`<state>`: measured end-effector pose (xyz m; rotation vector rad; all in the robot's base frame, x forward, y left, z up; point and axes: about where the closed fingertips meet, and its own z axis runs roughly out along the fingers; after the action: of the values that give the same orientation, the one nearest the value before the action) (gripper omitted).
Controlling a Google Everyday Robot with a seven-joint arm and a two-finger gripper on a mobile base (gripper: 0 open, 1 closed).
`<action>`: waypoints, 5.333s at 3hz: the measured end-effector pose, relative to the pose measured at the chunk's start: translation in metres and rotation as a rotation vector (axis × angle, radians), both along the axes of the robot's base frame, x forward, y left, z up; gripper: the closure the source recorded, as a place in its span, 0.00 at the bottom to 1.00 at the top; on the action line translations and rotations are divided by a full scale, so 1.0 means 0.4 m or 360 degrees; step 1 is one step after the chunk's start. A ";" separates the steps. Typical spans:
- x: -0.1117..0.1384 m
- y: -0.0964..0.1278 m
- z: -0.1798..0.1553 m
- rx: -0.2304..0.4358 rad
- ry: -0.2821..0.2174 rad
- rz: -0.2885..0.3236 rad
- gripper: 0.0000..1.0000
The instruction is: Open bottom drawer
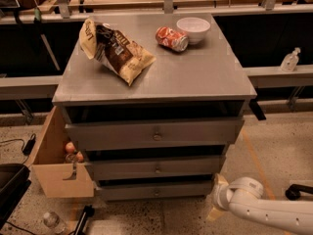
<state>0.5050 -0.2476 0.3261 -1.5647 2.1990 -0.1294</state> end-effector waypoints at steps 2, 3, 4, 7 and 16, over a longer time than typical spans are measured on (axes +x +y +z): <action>0.002 0.017 -0.021 -0.0021 -0.0035 0.0076 0.00; 0.003 0.040 -0.044 -0.0040 -0.0063 0.0119 0.00; 0.000 0.096 -0.111 -0.0073 -0.0106 0.0237 0.00; 0.100 0.159 -0.275 -0.0213 -0.0185 0.0452 0.00; 0.078 0.127 -0.337 -0.0549 -0.0143 0.0604 1.00</action>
Offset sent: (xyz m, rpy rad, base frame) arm 0.0004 0.0077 -0.0098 -0.0092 -0.0206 0.0463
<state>0.5362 -0.1970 0.1913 -2.0883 1.8415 -0.4715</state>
